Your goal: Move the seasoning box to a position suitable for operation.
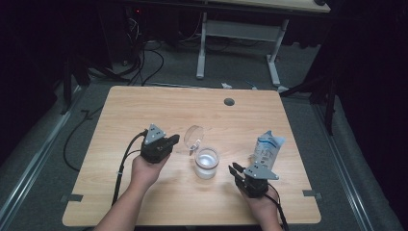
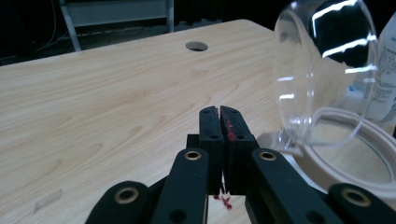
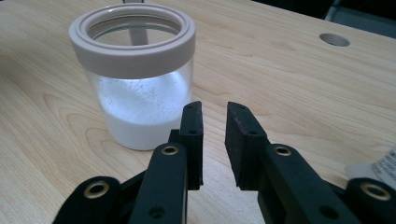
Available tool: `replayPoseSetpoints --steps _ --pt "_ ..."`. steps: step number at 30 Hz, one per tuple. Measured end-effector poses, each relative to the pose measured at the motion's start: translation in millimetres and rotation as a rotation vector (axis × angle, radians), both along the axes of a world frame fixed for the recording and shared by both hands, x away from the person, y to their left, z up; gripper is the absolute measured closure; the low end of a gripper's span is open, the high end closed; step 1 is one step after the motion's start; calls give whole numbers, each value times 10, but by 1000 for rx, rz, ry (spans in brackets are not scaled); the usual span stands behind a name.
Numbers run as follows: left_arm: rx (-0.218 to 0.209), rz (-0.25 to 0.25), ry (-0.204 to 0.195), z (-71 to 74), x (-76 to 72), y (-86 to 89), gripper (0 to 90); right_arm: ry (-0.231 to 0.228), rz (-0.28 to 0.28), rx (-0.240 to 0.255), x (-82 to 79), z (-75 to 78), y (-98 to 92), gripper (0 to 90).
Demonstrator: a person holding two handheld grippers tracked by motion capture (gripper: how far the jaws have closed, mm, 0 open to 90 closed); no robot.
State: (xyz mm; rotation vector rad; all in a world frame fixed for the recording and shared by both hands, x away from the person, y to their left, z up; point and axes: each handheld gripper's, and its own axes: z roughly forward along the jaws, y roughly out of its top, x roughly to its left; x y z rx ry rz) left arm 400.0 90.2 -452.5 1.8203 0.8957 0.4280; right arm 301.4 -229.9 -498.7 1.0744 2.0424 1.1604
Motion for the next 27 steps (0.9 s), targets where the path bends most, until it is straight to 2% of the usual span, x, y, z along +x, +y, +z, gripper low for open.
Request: replayPoseSetpoints --steps 4,14,18,27 --pt "1 -6 -3 34 29 -52 896 9 12 4 8 -17 41 791" --pt "-5 -7 0 75 77 -177 897 26 54 -29 -7 -89 200 895" --pt "-12 -8 3 82 66 -182 897 30 69 -10 -3 -104 215 900" --pt "-11 -7 2 81 48 -174 898 39 75 -17 18 -134 256 900"
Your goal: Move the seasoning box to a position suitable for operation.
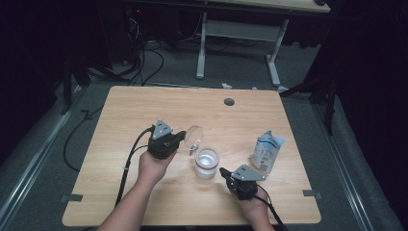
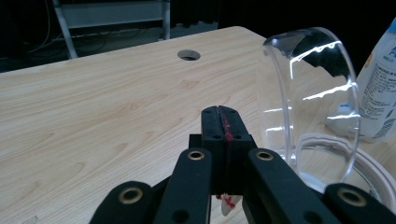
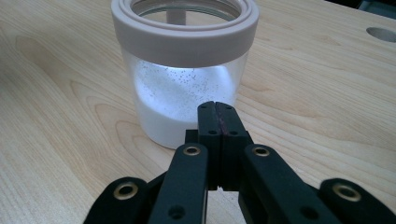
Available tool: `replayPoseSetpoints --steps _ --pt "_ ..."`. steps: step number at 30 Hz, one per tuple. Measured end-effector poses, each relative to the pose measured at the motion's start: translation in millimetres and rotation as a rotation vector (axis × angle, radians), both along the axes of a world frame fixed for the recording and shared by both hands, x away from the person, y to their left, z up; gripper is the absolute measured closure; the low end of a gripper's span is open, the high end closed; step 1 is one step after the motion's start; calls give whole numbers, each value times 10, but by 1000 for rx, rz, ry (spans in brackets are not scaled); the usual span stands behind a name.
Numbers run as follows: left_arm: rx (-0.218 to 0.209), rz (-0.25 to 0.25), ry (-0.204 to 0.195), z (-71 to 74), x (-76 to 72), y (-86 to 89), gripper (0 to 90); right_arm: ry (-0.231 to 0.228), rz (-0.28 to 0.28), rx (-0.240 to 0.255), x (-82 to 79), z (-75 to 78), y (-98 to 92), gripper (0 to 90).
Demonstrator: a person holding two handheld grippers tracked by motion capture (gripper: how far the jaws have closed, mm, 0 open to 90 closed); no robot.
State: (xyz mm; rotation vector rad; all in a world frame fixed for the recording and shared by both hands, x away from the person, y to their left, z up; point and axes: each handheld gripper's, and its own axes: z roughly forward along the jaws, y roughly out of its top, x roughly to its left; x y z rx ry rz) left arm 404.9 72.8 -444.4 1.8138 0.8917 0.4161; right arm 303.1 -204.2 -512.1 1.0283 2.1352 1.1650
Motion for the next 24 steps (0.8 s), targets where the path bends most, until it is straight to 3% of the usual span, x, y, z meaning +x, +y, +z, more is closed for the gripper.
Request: replayPoseSetpoints --steps 24 --pt "-18 -40 -7 -35 -130 -110 898 -15 20 -28 23 -42 82 899"
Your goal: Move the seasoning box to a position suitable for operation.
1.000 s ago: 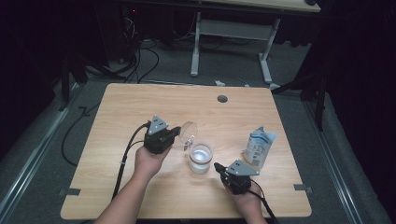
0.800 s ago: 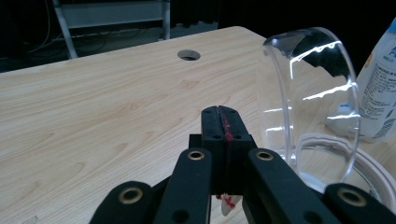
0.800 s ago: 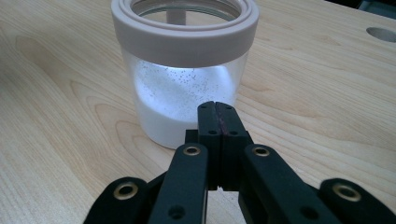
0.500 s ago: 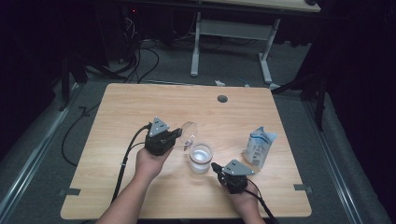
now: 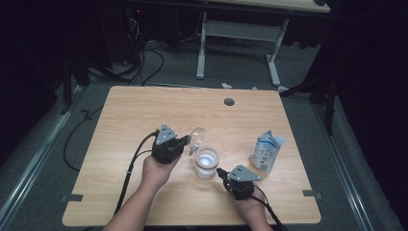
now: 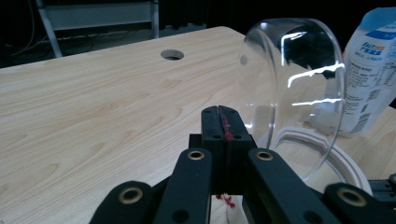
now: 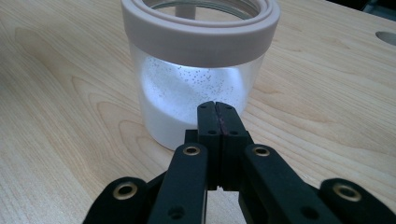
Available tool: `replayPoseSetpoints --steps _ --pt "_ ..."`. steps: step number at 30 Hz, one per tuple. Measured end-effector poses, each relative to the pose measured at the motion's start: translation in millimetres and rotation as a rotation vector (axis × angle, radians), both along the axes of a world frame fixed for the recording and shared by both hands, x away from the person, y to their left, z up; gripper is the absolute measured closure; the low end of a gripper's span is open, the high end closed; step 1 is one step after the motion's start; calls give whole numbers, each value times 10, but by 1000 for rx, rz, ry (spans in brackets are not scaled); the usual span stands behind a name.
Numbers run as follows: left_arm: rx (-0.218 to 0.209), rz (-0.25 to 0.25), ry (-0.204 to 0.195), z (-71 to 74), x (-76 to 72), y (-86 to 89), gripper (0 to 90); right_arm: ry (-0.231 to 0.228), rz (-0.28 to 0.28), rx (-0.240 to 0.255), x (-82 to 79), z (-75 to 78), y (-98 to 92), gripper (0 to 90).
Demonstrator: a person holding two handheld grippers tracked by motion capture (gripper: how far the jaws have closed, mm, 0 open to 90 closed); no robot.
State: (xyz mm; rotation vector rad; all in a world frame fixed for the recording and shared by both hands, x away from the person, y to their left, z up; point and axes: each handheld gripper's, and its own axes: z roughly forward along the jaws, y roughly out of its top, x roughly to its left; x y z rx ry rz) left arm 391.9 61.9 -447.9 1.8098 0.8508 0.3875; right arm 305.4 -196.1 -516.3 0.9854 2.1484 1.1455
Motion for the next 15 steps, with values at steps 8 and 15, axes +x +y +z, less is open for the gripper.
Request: replayPoseSetpoints --steps 8,15 --pt "-1 -26 -16 -15 -89 -73 898 8 1 1 0 0 4 899" --pt "-3 -40 -8 -65 -131 -92 898 8 0 1 -7 -3 6 898"
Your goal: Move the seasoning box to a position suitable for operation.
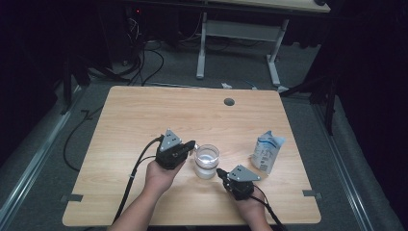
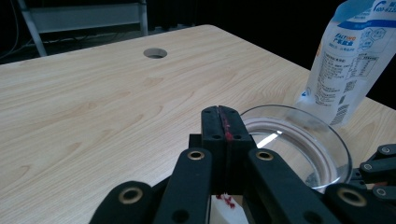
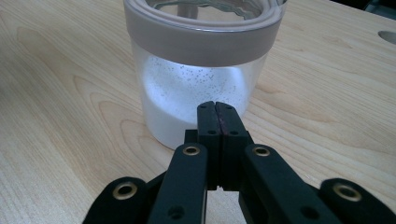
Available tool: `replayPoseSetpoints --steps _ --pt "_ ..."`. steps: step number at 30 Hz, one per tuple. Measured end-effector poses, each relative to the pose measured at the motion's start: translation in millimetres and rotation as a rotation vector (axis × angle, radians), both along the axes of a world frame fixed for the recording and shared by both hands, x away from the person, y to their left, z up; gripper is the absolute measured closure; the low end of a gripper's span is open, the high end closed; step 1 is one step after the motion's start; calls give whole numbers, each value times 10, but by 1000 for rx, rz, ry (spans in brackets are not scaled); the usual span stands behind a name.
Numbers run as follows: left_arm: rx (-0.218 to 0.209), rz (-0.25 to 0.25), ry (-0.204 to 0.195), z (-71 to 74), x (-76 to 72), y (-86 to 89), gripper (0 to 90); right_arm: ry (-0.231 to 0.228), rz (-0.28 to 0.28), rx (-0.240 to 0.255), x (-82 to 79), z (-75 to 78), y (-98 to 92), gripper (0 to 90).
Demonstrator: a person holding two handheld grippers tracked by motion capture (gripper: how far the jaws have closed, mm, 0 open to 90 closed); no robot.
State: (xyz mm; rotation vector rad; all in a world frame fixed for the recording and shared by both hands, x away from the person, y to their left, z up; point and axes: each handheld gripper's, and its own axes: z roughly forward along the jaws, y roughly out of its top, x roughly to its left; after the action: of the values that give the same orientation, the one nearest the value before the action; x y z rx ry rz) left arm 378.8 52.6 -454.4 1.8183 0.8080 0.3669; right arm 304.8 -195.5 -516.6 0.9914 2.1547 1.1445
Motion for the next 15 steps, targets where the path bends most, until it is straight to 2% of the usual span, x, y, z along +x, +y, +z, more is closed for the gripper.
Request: replayPoseSetpoints --steps 15 --pt "19 12 -8 -35 -22 60 897 2 4 -2 -10 -6 -18 895"
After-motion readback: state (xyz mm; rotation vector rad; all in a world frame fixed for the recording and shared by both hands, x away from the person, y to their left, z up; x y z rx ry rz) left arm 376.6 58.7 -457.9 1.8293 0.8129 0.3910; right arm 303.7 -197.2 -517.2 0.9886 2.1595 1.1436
